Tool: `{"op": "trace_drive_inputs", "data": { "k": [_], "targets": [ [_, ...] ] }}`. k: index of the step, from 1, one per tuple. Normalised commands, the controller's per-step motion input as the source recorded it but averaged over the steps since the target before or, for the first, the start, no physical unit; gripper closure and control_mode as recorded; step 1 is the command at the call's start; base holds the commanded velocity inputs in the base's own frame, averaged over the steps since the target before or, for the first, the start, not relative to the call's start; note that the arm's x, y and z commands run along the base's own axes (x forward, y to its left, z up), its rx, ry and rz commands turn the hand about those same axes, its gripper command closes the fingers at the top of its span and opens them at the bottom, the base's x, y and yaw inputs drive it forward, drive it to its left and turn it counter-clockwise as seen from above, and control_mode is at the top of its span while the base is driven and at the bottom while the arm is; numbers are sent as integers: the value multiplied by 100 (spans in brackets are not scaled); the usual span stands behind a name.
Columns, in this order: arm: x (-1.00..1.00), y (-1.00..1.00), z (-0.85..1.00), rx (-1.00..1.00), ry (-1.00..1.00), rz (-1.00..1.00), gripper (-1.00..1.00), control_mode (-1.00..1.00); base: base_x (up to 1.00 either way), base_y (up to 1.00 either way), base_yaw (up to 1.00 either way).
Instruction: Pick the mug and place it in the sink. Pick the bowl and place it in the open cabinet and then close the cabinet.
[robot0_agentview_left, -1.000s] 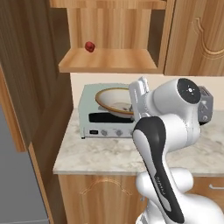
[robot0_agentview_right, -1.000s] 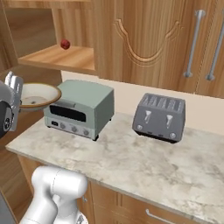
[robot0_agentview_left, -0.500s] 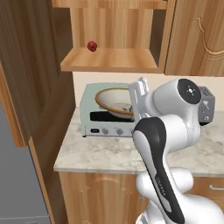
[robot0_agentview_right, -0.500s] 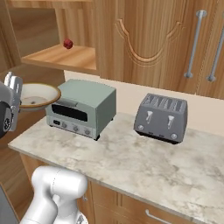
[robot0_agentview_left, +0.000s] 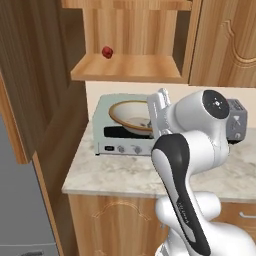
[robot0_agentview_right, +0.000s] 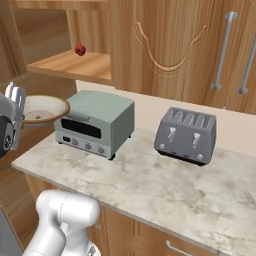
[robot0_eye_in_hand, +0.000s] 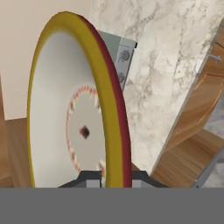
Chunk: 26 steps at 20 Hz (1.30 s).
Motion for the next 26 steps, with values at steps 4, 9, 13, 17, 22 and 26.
{"op": "trace_drive_inputs", "data": {
  "k": [4, 9, 13, 17, 22, 26],
  "targets": [
    [0, 0, 0, 0, 0, 0, 100, 100, 21, -43, 16],
    [0, 0, 0, 0, 0, 0, 100, 100, 15, -45, 20],
    [0, 0, 0, 0, 0, 0, 100, 100, 15, -54, 21],
    [0, 0, 0, 0, 0, 0, 100, 100, 46, -47, 19],
    [0, 0, 0, 0, 0, 0, 100, 100, 94, -26, 11],
    [0, 0, 0, 0, 0, 0, 100, 100, 100, -28, 10]
  ]
}}
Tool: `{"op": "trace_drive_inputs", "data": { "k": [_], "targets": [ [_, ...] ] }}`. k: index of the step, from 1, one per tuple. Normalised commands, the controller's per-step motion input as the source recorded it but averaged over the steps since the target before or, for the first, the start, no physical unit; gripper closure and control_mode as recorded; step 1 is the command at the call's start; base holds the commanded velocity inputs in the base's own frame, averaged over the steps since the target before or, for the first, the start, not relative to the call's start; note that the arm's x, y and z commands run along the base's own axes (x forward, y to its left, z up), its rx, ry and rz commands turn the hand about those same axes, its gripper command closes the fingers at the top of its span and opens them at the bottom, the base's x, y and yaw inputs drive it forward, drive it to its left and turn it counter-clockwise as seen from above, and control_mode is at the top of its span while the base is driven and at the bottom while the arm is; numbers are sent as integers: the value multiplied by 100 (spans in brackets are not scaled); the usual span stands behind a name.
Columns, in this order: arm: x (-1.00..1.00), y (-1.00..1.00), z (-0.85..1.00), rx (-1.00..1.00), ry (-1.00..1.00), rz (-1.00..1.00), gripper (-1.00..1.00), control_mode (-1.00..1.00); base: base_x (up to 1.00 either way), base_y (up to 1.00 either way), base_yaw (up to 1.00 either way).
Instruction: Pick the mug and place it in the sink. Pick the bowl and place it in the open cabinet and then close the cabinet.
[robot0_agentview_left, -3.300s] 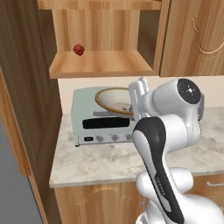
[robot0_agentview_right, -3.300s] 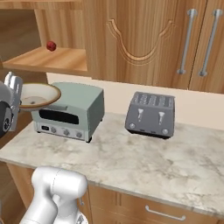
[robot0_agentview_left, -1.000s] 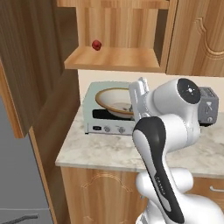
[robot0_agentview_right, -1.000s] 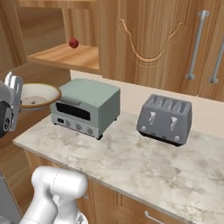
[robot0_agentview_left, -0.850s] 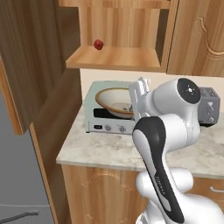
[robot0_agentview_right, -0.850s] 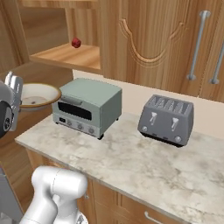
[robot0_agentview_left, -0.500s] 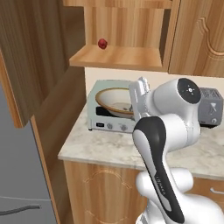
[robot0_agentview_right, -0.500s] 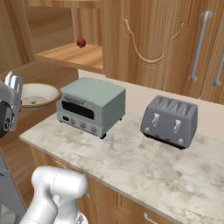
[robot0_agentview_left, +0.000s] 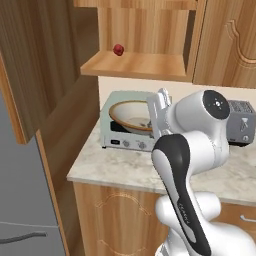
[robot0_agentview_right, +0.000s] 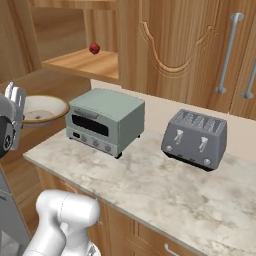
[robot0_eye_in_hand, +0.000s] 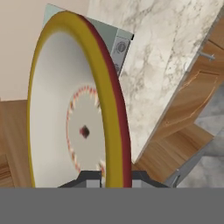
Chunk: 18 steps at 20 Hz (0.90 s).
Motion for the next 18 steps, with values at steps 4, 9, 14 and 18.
{"op": "trace_drive_inputs", "data": {
  "k": [4, 9, 14, 18],
  "targets": [
    [0, 0, 0, 0, 0, 0, 100, 100, 100, -23, 10],
    [0, 0, 0, 0, 0, 0, 100, 100, 79, -30, 9],
    [17, -33, 36, 2, -14, -1, 100, -100, 8, -10, 0],
    [7, -7, 79, 0, -29, -4, 100, -100, 0, 0, 0]
  ]
}}
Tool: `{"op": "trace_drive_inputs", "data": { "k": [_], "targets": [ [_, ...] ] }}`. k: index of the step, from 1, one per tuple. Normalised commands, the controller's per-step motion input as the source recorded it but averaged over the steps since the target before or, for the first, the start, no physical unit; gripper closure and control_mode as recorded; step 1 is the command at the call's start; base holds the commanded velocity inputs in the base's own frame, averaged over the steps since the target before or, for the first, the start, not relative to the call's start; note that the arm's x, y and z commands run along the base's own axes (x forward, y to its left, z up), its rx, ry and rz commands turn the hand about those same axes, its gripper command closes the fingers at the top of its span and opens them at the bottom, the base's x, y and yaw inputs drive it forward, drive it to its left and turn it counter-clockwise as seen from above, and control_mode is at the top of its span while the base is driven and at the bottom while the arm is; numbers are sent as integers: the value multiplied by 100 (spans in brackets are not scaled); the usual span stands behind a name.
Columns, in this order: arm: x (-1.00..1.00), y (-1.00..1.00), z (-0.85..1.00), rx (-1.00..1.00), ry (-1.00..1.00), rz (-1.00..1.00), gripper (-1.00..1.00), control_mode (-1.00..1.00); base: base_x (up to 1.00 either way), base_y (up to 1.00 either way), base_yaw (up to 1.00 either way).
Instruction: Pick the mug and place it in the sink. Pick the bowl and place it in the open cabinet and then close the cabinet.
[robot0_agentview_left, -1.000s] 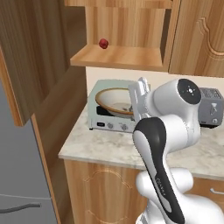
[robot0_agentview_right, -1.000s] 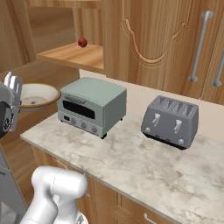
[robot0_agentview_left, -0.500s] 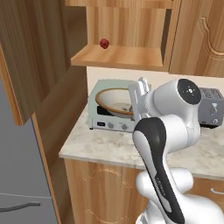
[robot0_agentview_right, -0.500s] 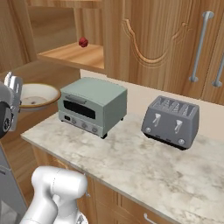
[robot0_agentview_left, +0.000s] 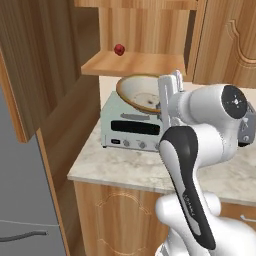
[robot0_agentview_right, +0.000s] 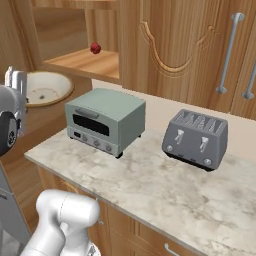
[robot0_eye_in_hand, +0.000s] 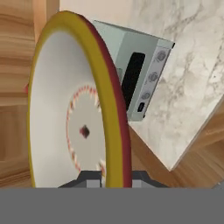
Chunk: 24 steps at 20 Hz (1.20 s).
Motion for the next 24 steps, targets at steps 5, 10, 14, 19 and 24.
{"op": "trace_drive_inputs", "data": {
  "k": [5, 10, 14, 19, 24],
  "targets": [
    [4, 0, 84, -6, -25, -5, 100, -100, 0, 0, 0],
    [36, -11, 56, -2, -11, -5, 100, -100, 0, 0, 0],
    [31, -21, 47, 1, 0, -1, 100, -100, 0, 0, 0],
    [25, -9, 40, 0, 0, 0, 100, -100, 0, 0, 0],
    [45, -16, 10, 0, 13, -1, 100, -100, 0, 0, 0]
  ]
}}
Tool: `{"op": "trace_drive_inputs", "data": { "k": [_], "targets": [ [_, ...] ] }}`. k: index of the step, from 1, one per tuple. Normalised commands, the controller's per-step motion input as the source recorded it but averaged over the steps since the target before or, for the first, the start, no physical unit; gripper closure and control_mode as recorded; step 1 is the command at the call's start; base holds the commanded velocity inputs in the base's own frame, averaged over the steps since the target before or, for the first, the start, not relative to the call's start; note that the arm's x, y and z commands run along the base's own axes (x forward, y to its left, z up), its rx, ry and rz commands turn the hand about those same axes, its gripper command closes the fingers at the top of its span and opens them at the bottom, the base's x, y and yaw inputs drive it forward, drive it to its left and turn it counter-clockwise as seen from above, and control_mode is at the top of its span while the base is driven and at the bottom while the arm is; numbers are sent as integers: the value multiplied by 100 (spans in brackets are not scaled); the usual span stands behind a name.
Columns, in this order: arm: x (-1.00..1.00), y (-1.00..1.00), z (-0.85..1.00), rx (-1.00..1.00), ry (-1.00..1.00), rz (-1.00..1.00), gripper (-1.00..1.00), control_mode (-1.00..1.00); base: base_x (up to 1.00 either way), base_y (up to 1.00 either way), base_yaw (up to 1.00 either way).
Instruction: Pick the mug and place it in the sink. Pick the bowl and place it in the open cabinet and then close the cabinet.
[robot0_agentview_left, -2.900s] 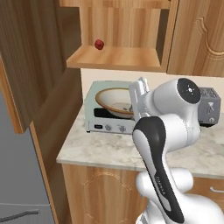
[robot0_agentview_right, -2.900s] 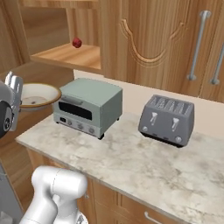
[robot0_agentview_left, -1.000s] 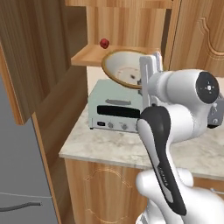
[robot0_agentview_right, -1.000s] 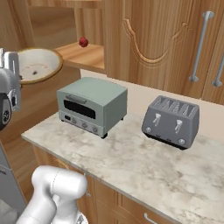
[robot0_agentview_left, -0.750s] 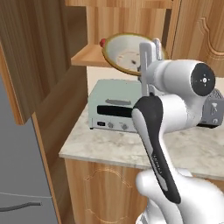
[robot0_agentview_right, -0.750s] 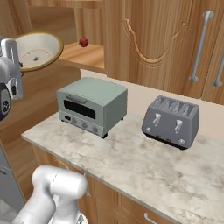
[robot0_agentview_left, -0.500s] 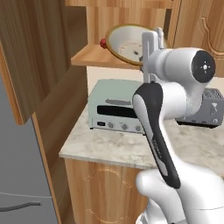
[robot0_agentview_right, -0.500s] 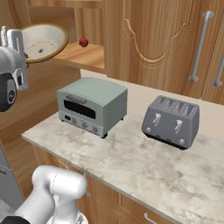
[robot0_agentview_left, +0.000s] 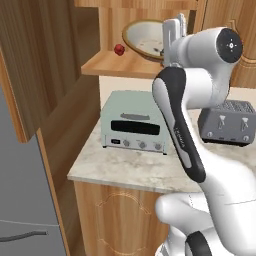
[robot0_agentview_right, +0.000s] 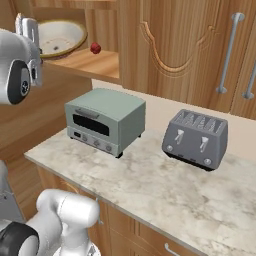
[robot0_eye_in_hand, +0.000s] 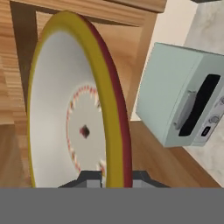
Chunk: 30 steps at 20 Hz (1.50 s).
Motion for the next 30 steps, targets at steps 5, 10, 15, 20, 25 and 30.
{"op": "trace_drive_inputs", "data": {
  "k": [5, 10, 15, 20, 25, 30],
  "targets": [
    [39, -21, -4, 0, 31, -4, 100, -100, 0, 0, 0],
    [37, -3, 0, 0, 17, -3, 100, -100, 0, 0, 0],
    [36, 0, -4, 0, 12, -2, 100, -100, 0, 0, 0],
    [28, 0, -22, 0, 16, -1, 100, -100, 0, 0, 0],
    [17, 0, -21, 0, 11, 0, 100, -100, 0, 0, 0],
    [27, 0, -1, 0, -4, 0, 100, -100, 0, 0, 0]
  ]
}}
